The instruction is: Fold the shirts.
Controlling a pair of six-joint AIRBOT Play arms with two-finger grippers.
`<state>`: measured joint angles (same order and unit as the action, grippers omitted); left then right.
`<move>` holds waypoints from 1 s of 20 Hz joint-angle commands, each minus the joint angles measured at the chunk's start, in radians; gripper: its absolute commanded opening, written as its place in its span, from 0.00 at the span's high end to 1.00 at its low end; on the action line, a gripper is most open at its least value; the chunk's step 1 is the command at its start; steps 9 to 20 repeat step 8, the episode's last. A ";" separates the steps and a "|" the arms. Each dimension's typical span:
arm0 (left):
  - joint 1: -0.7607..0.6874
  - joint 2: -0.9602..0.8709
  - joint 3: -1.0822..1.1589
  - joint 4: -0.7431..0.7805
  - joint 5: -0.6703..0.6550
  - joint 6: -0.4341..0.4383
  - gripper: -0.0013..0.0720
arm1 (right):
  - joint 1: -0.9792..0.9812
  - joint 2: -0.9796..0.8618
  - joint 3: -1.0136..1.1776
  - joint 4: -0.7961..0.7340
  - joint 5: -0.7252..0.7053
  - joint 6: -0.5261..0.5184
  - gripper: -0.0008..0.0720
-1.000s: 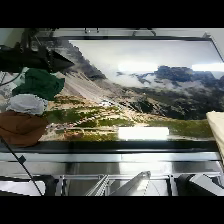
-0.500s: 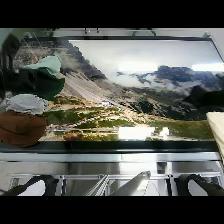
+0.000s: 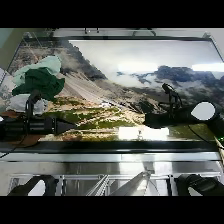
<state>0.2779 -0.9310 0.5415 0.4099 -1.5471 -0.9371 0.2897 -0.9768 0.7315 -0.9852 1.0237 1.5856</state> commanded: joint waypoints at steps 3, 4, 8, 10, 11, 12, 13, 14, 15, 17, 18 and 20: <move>0.001 0.022 -0.033 0.013 0.014 -0.007 0.96 | 0.022 -0.002 -0.007 0.003 -0.014 0.004 0.96; 0.001 0.022 -0.033 0.013 0.017 -0.007 0.96 | 0.022 -0.002 -0.007 0.003 -0.014 0.004 0.96; 0.001 0.022 -0.033 0.013 0.018 -0.007 0.96 | 0.022 -0.002 -0.007 0.003 -0.014 0.004 0.96; 0.001 0.022 -0.033 0.013 0.018 -0.007 0.96 | 0.022 -0.002 -0.007 0.003 -0.014 0.004 0.96; 0.001 0.022 -0.033 0.013 0.018 -0.007 0.96 | 0.022 -0.002 -0.007 0.003 -0.014 0.004 0.96; 0.001 0.022 -0.033 0.013 0.018 -0.007 0.96 | 0.022 -0.002 -0.007 0.003 -0.014 0.004 0.96; 0.001 0.022 -0.033 0.013 0.018 -0.007 0.96 | 0.022 -0.002 -0.007 0.003 -0.014 0.004 0.96; 0.001 0.022 -0.033 0.013 0.018 -0.007 0.96 | 0.022 -0.002 -0.007 0.003 -0.014 0.004 0.96; 0.001 0.022 -0.033 0.013 0.018 -0.007 0.96 | 0.022 -0.002 -0.007 0.003 -0.014 0.004 0.96; 0.001 0.022 -0.033 0.013 0.018 -0.007 0.96 | 0.022 -0.002 -0.007 0.003 -0.014 0.004 0.96; 0.001 0.022 -0.033 0.013 0.018 -0.007 0.96 | 0.022 -0.002 -0.007 0.003 -0.014 0.004 0.96; 0.001 0.022 -0.033 0.013 0.018 -0.007 0.96 | 0.022 -0.002 -0.007 0.003 -0.014 0.004 0.96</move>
